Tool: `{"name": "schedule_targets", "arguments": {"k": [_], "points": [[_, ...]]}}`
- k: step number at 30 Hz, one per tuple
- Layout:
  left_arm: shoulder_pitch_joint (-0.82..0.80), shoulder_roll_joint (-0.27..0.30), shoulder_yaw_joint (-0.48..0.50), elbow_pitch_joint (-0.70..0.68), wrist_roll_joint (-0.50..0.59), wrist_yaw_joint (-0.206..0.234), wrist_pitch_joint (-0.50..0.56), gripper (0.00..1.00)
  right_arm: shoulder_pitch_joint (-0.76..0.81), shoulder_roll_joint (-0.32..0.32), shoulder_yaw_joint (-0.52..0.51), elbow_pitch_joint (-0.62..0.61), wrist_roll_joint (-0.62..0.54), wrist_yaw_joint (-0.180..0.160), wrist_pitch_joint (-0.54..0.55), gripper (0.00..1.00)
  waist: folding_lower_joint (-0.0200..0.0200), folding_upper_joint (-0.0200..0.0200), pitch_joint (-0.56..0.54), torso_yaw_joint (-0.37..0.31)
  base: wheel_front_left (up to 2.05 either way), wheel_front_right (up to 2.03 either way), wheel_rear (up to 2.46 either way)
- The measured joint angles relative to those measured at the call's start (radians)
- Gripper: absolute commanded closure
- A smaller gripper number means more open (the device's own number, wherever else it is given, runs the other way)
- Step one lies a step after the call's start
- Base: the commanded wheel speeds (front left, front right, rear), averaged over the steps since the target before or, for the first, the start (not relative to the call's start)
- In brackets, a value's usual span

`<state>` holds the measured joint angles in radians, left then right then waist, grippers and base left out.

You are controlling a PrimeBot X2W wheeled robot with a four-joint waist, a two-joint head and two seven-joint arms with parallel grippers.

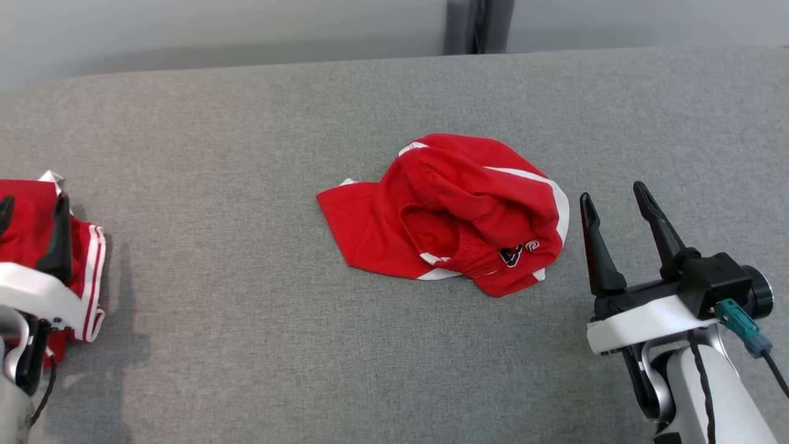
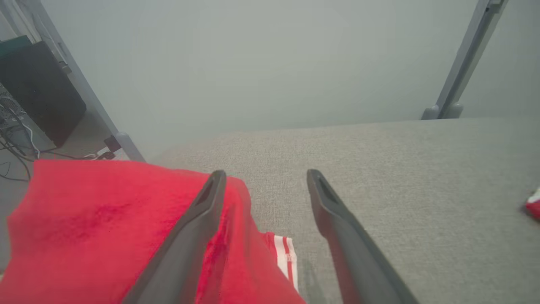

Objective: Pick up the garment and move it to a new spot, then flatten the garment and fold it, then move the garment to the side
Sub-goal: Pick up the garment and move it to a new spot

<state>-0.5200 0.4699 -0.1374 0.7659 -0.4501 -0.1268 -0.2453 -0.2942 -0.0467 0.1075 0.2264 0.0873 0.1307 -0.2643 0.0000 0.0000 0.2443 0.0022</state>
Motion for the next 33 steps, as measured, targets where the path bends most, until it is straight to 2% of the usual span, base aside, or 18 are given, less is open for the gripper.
{"name": "schedule_targets", "arguments": {"k": [5,8,13,18,25,29,33], "points": [[0.027,-0.008,0.004,-0.141,-0.005,0.003,-0.011,0.00,0.018,-0.001,-0.002,0.012,0.006,0.000,0.000,0.00,0.0000,0.0000,-0.037,0.020,0.00,0.00,0.00],[0.064,-0.024,0.030,-0.268,-0.016,0.037,-0.012,0.00,0.020,0.001,0.002,0.013,0.009,0.000,0.000,0.00,0.0000,0.0000,-0.061,0.028,0.00,0.00,0.00],[0.168,-0.092,0.046,-0.493,-0.020,0.096,-0.015,0.00,0.034,0.000,0.005,0.008,0.008,0.000,0.000,0.00,0.0000,0.0000,-0.096,0.028,0.00,0.00,0.00],[0.307,-0.178,0.042,-0.642,-0.017,0.153,-0.016,0.00,0.047,0.000,0.011,0.006,0.009,0.000,0.000,0.00,0.0000,0.0000,-0.138,0.008,0.00,0.00,0.00],[0.457,-0.326,0.033,-0.743,0.041,0.189,-0.019,0.00,0.080,0.000,-0.006,0.011,-0.004,0.000,0.000,0.00,0.0000,0.0000,-0.192,-0.028,0.00,0.00,0.00],[0.520,-0.370,0.026,-0.739,0.111,0.189,-0.019,0.00,0.095,-0.001,-0.008,0.013,-0.007,0.000,0.000,0.00,0.0000,0.0000,-0.210,-0.045,0.00,0.00,0.00],[0.551,-0.390,0.032,-0.732,0.157,0.180,-0.019,0.00,0.109,0.000,-0.004,0.014,-0.002,0.000,0.000,0.00,0.0000,0.0000,-0.225,-0.054,0.00,0.00,0.00]]}}
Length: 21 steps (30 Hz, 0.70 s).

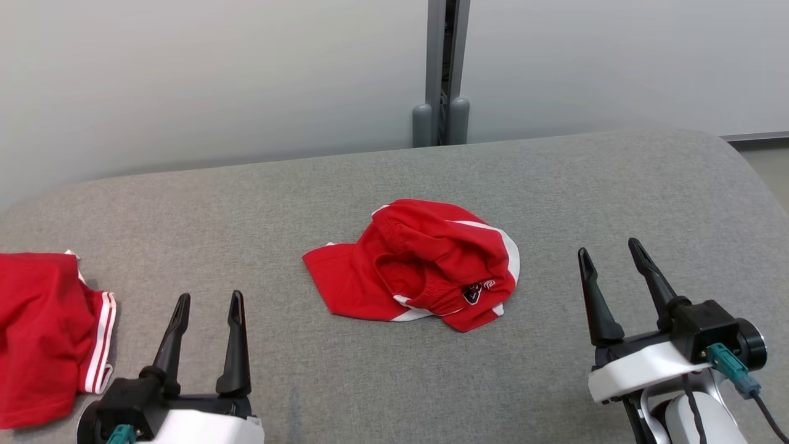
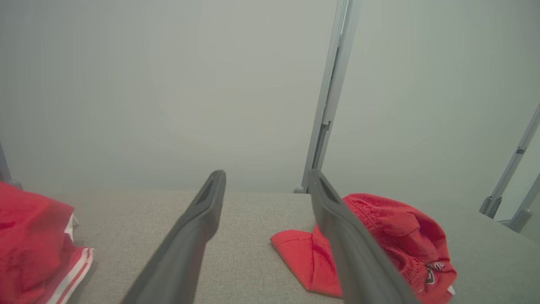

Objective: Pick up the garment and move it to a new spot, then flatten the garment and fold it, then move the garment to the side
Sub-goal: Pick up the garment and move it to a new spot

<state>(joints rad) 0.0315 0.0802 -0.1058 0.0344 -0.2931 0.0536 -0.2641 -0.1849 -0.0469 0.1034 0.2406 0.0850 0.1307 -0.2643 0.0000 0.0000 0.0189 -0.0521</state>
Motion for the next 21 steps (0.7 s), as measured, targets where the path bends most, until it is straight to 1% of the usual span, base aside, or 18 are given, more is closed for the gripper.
{"name": "schedule_targets", "arguments": {"k": [4,8,14,21], "points": [[0.031,-0.016,0.026,0.007,0.035,-0.021,0.000,0.00,0.012,0.000,0.006,0.003,0.006,0.000,0.000,0.00,0.0000,0.0000,-0.011,-0.015,0.00,0.00,0.00],[0.060,-0.027,0.055,0.009,0.043,-0.035,0.000,0.00,0.012,0.000,0.008,0.001,0.017,0.000,0.000,0.00,0.0000,0.0000,-0.016,-0.026,0.00,0.00,0.00],[0.064,-0.031,0.058,0.010,0.049,-0.039,0.000,0.00,0.015,0.000,0.011,0.001,0.021,0.000,0.000,0.00,-0.0001,0.0000,-0.016,-0.021,0.00,0.00,0.00],[0.063,-0.031,0.048,0.012,0.040,-0.030,0.000,0.00,0.015,0.000,0.013,0.005,0.022,0.000,0.000,0.00,0.0000,0.0000,-0.015,-0.018,0.00,0.00,0.00]]}}
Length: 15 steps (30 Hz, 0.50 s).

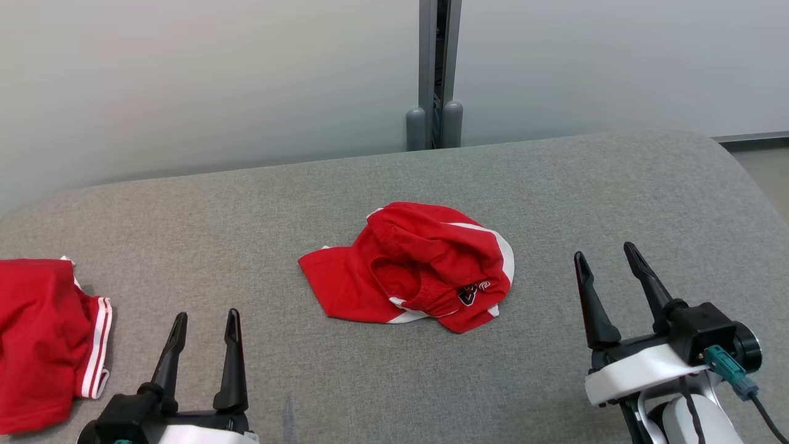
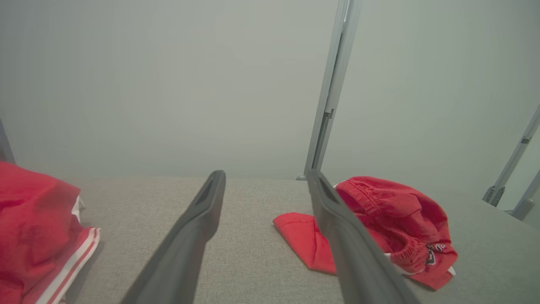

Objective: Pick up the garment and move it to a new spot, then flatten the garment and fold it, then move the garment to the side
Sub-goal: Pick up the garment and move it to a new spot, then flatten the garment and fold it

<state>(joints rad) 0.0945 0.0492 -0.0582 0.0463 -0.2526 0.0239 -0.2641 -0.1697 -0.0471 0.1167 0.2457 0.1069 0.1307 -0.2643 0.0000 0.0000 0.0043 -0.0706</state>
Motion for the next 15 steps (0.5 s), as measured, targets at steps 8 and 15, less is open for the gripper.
{"name": "schedule_targets", "arguments": {"k": [8,15], "points": [[-0.001,0.000,-0.003,0.001,-0.004,0.004,0.000,0.00,0.000,0.000,-0.003,0.006,-0.001,0.000,0.000,0.00,0.0000,0.0000,-0.002,0.001,0.00,0.00,0.00],[-0.001,0.000,-0.004,0.006,-0.012,0.004,0.000,0.00,0.000,0.000,-0.003,0.010,-0.001,0.000,0.000,0.00,0.0000,0.0000,-0.002,0.005,0.00,0.00,0.00]]}}
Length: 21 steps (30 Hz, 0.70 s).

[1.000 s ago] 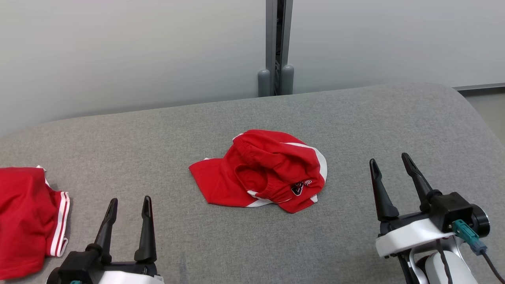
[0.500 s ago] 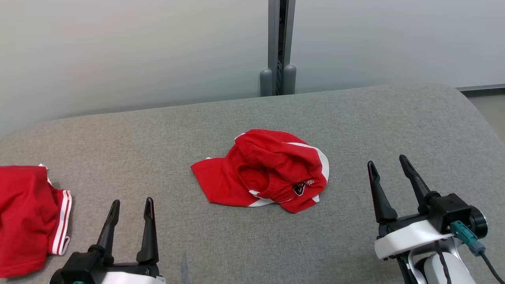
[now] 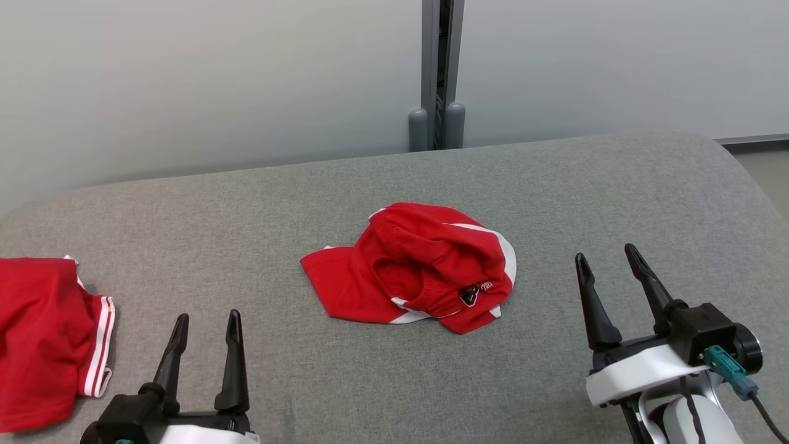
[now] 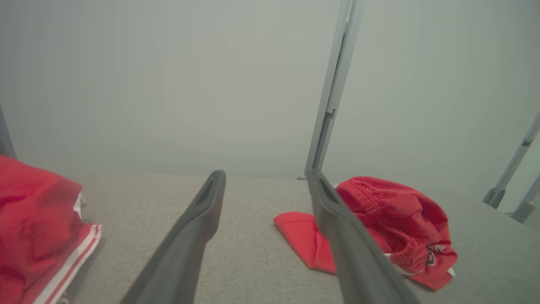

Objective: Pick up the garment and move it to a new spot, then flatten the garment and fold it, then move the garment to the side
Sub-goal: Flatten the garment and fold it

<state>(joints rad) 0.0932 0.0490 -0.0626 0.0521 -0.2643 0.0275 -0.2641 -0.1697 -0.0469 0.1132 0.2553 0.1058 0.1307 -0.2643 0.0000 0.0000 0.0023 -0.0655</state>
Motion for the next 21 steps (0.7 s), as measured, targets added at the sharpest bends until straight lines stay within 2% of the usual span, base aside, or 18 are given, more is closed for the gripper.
{"name": "schedule_targets", "arguments": {"k": [6,13,15,21], "points": [[-0.003,0.000,-0.009,0.003,-0.001,-0.001,0.000,0.00,-0.001,-0.001,0.011,-0.002,-0.002,0.000,0.000,0.00,0.0000,0.0000,0.005,0.015,0.00,0.00,0.00],[-0.026,-0.001,-0.032,0.005,-0.004,-0.006,0.000,0.00,-0.052,-0.001,0.113,0.026,-0.058,0.000,0.016,0.00,0.0001,0.0000,0.031,0.063,0.00,0.00,0.00],[-0.038,-0.001,-0.036,-0.002,-0.042,-0.006,0.000,0.00,-0.070,-0.004,0.150,0.043,-0.063,0.000,0.021,0.00,0.0000,0.0000,0.042,0.084,0.00,0.00,0.00],[-0.082,0.000,-0.075,-0.023,-0.059,-0.018,0.000,0.00,-0.152,-0.073,0.284,0.116,-0.057,0.000,0.063,0.00,0.0000,0.0000,0.083,0.159,0.00,0.00,0.00]]}}
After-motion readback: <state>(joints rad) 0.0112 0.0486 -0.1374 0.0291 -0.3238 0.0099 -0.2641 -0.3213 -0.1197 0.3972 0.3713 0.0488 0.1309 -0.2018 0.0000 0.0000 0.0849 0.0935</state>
